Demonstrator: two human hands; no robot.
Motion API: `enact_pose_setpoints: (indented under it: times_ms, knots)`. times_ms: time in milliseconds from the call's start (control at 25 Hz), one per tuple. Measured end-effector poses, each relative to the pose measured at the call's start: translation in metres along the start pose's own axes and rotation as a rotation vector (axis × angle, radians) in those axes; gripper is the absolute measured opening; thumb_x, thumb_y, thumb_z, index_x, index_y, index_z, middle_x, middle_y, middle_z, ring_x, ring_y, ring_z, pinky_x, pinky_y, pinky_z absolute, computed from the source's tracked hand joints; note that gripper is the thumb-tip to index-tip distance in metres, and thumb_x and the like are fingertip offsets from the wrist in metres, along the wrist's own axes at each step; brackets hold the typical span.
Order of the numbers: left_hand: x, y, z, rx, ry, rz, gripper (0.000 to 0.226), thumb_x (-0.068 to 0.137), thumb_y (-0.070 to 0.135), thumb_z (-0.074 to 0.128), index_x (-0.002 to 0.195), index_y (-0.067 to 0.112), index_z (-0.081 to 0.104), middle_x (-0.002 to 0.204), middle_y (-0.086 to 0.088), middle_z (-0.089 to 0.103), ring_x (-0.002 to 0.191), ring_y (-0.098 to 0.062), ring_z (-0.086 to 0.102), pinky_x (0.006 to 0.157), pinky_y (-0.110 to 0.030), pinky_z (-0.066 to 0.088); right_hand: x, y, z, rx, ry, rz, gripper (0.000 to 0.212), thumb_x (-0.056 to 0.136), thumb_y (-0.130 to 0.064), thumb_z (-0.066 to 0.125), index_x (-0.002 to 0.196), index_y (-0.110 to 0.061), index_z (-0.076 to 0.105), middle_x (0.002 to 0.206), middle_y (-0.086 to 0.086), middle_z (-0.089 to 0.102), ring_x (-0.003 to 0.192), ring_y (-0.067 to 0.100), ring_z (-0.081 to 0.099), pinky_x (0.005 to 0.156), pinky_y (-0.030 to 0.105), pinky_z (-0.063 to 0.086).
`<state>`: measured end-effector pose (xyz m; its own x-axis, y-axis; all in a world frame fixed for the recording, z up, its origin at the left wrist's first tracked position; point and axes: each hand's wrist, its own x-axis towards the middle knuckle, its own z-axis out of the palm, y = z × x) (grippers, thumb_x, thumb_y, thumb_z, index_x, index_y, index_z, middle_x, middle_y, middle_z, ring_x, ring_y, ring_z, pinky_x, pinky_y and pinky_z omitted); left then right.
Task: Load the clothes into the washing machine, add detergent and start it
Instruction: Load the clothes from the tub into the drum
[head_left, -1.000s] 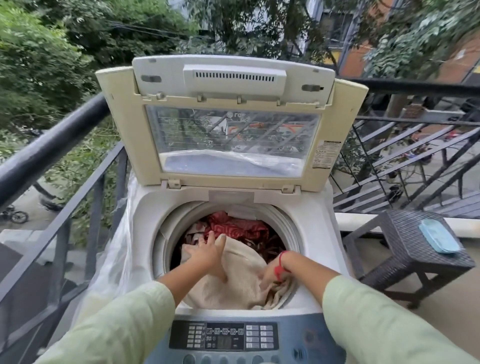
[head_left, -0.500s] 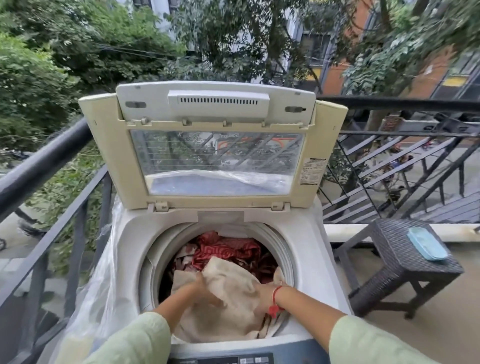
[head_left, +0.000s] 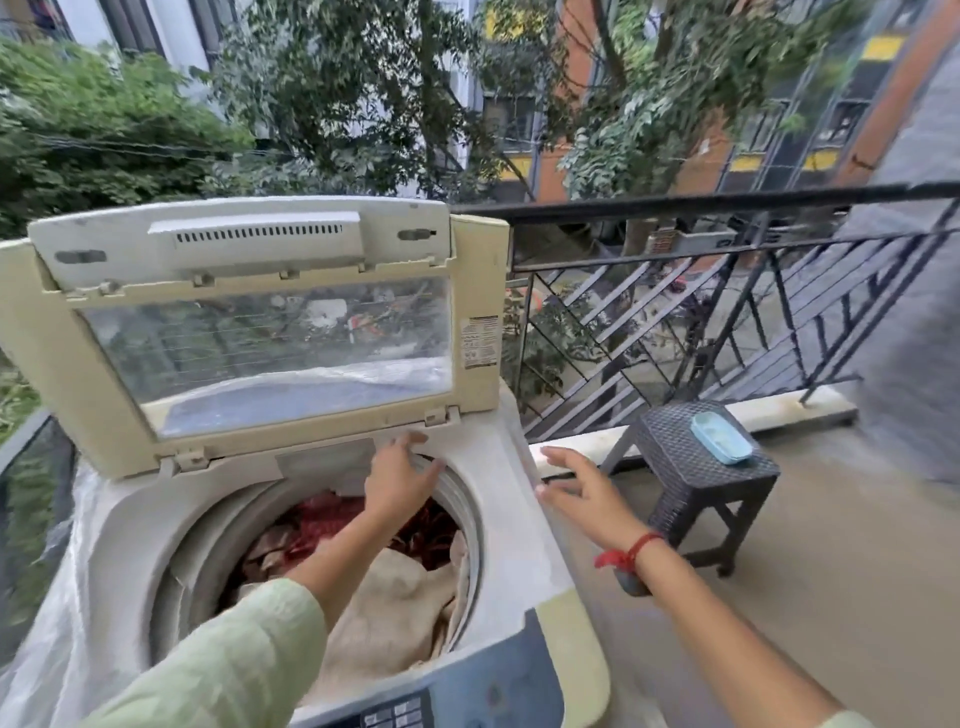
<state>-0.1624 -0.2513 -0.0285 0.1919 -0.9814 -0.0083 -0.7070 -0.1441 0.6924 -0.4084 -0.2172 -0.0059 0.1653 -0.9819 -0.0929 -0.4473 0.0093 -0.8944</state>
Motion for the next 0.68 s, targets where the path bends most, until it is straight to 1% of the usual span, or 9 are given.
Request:
enact_pose_setpoints:
  times_ms: [80,160,200,280,360,440,520,640,680]
  knots:
    - [-0.012,0.048,0.016,-0.175,0.158,0.217,0.035,0.086,0.025,0.064,0.119,0.016,0.055,0.118,-0.003,0.056,0.114,-0.02,0.049,0.095,-0.032,0.038,-0.016,0.018,-0.039,0.073,0.131,0.006,0.04,0.086,-0.007,0.064,0.121,-0.022,0.052,0.13,0.008,0.052,0.097,0.015,0.061,0.084,0.018,0.044]
    - [-0.024,0.095,0.034,-0.29,0.212,0.374,0.031,0.087,0.022,0.063,0.117,0.017,0.054,0.112,0.002,0.054,0.109,-0.014,0.047,0.089,-0.022,0.033,-0.034,0.039,-0.073,0.125,0.26,0.031,0.036,0.086,-0.003,0.063,0.113,-0.026,0.054,0.121,0.009,0.056,0.091,0.018,0.061,0.085,0.024,0.045]
    - [-0.03,0.115,0.047,-0.31,0.194,0.442,0.03,0.087,0.023,0.062,0.116,0.019,0.053,0.11,0.003,0.054,0.106,-0.011,0.046,0.087,-0.02,0.032,-0.043,0.049,-0.087,0.132,0.321,0.048,0.036,0.086,-0.002,0.062,0.11,-0.027,0.055,0.118,0.008,0.057,0.089,0.02,0.061,0.082,0.024,0.046]
    - [-0.044,0.151,0.083,-0.289,0.084,0.546,0.031,0.087,0.025,0.062,0.116,0.02,0.053,0.111,0.003,0.054,0.107,-0.011,0.046,0.09,-0.022,0.033,-0.062,0.076,-0.114,0.131,0.421,0.091,0.035,0.085,-0.001,0.061,0.109,-0.026,0.055,0.112,0.006,0.058,0.085,0.019,0.06,0.076,0.021,0.047]
    - [-0.057,0.175,0.124,-0.224,-0.061,0.618,0.032,0.085,0.022,0.062,0.115,0.016,0.054,0.112,-0.001,0.054,0.11,-0.015,0.046,0.093,-0.025,0.034,-0.081,0.104,-0.133,0.13,0.464,0.143,0.036,0.085,0.0,0.061,0.111,-0.024,0.054,0.107,0.006,0.059,0.079,0.012,0.06,0.072,0.011,0.048]
    - [-0.064,0.189,0.169,-0.161,-0.207,0.638,0.035,0.083,0.019,0.064,0.116,0.013,0.055,0.112,-0.004,0.055,0.109,-0.019,0.047,0.091,-0.021,0.032,-0.098,0.137,-0.149,0.152,0.498,0.212,0.038,0.085,0.002,0.062,0.113,-0.022,0.054,0.104,0.003,0.059,0.078,0.001,0.061,0.069,0.003,0.045]
    - [-0.066,0.192,0.211,-0.086,-0.333,0.598,0.037,0.084,0.021,0.064,0.118,0.013,0.054,0.116,-0.006,0.055,0.111,-0.022,0.048,0.091,-0.021,0.031,-0.111,0.172,-0.158,0.198,0.521,0.269,0.039,0.084,0.005,0.061,0.116,-0.018,0.054,0.105,0.0,0.058,0.084,-0.004,0.06,0.072,0.004,0.045]
    - [-0.066,0.18,0.275,0.077,-0.47,0.51,0.041,0.086,0.027,0.062,0.123,0.015,0.052,0.122,-0.008,0.053,0.117,-0.026,0.046,0.096,-0.028,0.031,-0.126,0.226,-0.162,0.285,0.511,0.393,0.042,0.084,0.004,0.061,0.122,-0.012,0.052,0.105,-0.003,0.056,0.089,0.01,0.058,0.076,0.014,0.047]
    - [-0.067,0.172,0.295,0.139,-0.514,0.468,0.042,0.086,0.029,0.062,0.124,0.015,0.051,0.124,-0.009,0.052,0.118,-0.026,0.046,0.097,-0.028,0.031,-0.13,0.244,-0.16,0.291,0.508,0.426,0.042,0.084,0.006,0.061,0.122,-0.01,0.051,0.105,-0.001,0.056,0.089,0.013,0.058,0.075,0.012,0.047]
